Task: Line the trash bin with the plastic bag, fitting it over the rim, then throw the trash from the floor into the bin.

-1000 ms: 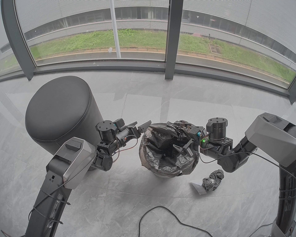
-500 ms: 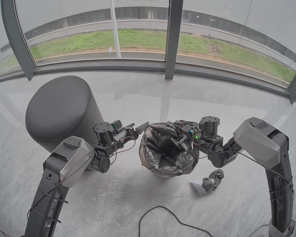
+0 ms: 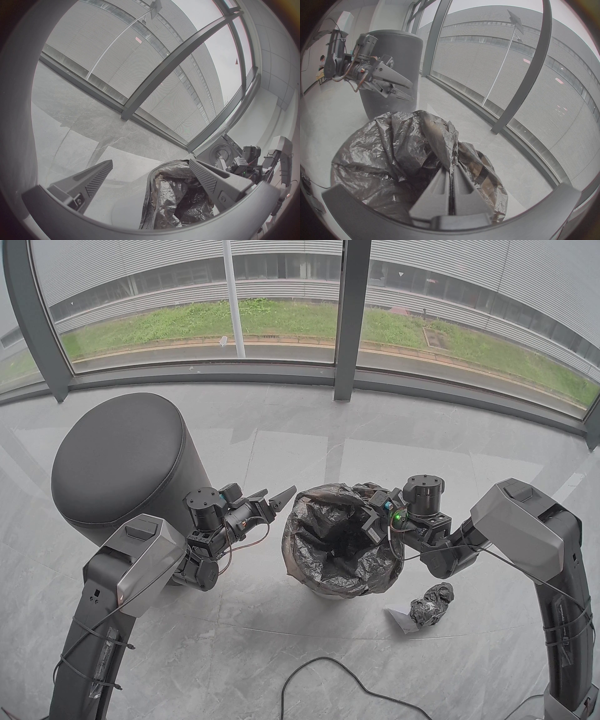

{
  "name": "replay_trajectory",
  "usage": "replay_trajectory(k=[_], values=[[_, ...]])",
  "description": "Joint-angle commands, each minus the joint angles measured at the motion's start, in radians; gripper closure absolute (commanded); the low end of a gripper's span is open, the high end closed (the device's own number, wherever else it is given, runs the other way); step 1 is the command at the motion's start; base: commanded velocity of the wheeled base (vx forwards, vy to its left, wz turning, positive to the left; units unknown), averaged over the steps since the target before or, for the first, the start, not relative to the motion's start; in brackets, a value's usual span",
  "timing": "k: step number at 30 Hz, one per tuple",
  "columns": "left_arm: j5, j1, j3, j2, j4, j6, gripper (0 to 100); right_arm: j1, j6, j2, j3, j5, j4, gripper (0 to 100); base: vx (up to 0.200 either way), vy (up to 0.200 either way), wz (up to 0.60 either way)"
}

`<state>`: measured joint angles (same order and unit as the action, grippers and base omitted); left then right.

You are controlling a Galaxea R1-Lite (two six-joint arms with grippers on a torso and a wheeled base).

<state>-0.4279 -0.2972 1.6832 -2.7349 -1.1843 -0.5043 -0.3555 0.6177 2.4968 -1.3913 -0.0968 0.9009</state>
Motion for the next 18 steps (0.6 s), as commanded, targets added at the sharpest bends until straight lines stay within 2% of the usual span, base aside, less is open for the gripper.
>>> replay_trajectory(k=[1, 2, 5, 6, 7, 12, 14, 15, 16, 17, 18], values=[[0.000, 0.000, -0.002, 0.001, -0.002, 0.000, 0, -0.008, -0.004, -0.087, 0.087, -0.027, -0.002, 100, 0.000, 0.000, 0.00], [0.000, 0.000, -0.002, 0.001, -0.002, 0.000, 0, -0.011, -0.009, -0.104, 0.106, -0.040, -0.005, 100, 0.000, 0.000, 0.00], [0.000, 0.000, -0.002, 0.000, -0.003, 0.000, 0, -0.022, -0.044, -0.164, 0.192, -0.139, -0.076, 100, 0.000, 0.000, 0.00], [0.000, -0.002, -0.002, 0.000, -0.003, 0.000, 0, -0.023, -0.052, -0.168, 0.199, -0.150, -0.083, 100, 0.000, 0.000, 0.00], [0.000, -0.003, -0.002, 0.000, -0.003, 0.000, 0, -0.037, -0.101, -0.194, 0.229, -0.199, -0.119, 100, 0.000, 0.000, 0.00], [0.000, -0.006, -0.002, -0.002, -0.003, 0.000, 0, -0.063, -0.236, -0.200, 0.225, -0.276, -0.163, 100, 0.000, 0.000, 0.00], [0.000, -0.006, -0.002, -0.002, -0.003, 0.000, 0, -0.068, -0.245, -0.196, 0.218, -0.293, -0.172, 100, 0.000, 0.000, 0.00], [0.000, -0.006, -0.002, -0.002, -0.003, 0.000, 0, -0.069, -0.254, -0.188, 0.202, -0.343, -0.207, 100, 0.000, 0.000, 0.00], [0.000, -0.006, -0.002, -0.002, -0.003, 0.000, 0, -0.069, -0.254, -0.188, 0.202, -0.343, -0.207, 100, 0.000, 0.000, 0.00], [0.000, -0.008, -0.002, -0.003, -0.003, -0.002, 0, -0.069, -0.256, -0.168, 0.184, -0.386, -0.249, 100, 0.000, 0.000, 0.00], [0.000, -0.008, -0.002, -0.002, -0.003, -0.002, 0, -0.068, -0.259, -0.159, 0.166, -0.399, -0.261, 100, 0.000, 0.000, 0.00]])
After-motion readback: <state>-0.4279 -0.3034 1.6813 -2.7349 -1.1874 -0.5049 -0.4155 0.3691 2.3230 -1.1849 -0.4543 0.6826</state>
